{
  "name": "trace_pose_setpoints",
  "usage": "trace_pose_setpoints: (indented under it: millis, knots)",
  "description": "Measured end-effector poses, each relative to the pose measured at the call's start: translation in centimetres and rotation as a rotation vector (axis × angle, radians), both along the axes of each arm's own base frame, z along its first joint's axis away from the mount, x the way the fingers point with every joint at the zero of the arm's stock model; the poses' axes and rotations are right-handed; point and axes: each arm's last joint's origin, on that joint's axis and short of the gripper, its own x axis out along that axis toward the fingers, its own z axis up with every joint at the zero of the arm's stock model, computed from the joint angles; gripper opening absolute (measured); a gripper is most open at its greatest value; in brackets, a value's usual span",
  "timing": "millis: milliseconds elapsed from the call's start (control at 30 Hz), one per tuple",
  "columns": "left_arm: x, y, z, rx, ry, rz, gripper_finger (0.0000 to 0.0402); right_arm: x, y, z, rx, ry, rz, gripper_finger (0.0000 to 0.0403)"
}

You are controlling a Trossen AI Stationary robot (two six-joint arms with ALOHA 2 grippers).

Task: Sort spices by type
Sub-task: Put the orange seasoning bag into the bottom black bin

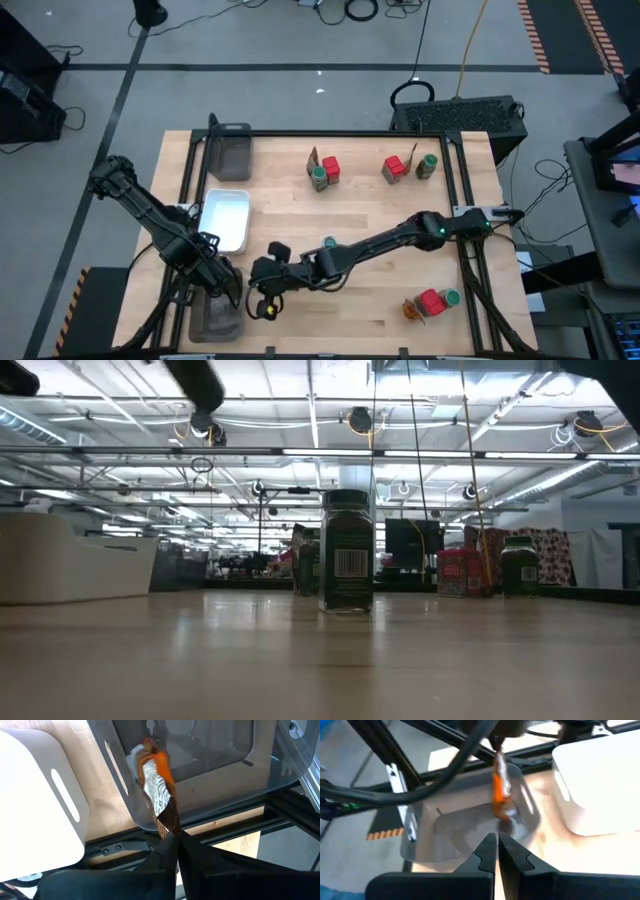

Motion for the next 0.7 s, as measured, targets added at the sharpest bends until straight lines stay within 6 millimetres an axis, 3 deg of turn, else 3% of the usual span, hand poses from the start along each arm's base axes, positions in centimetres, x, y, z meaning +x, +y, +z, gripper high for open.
trace_pose_setpoints:
  millis: [367,567,700]
  knots:
    - [0.0,0.0,0.0,0.02,0.004,0.05,0.0099,-3.3,1.1,5.1,-0.091,-0.002,0.009,0.0]
    - [0.0,0.0,0.0,0.021,0.003,0.062,0.0108,-5.7,2.4,7.2,-0.104,0.036,0.054,0.0]
    - [0.3,-0.2,1.1,-0.007,-0.027,0.077,0.0109,-8.5,3.7,8.7,-0.091,0.118,0.077,0.0]
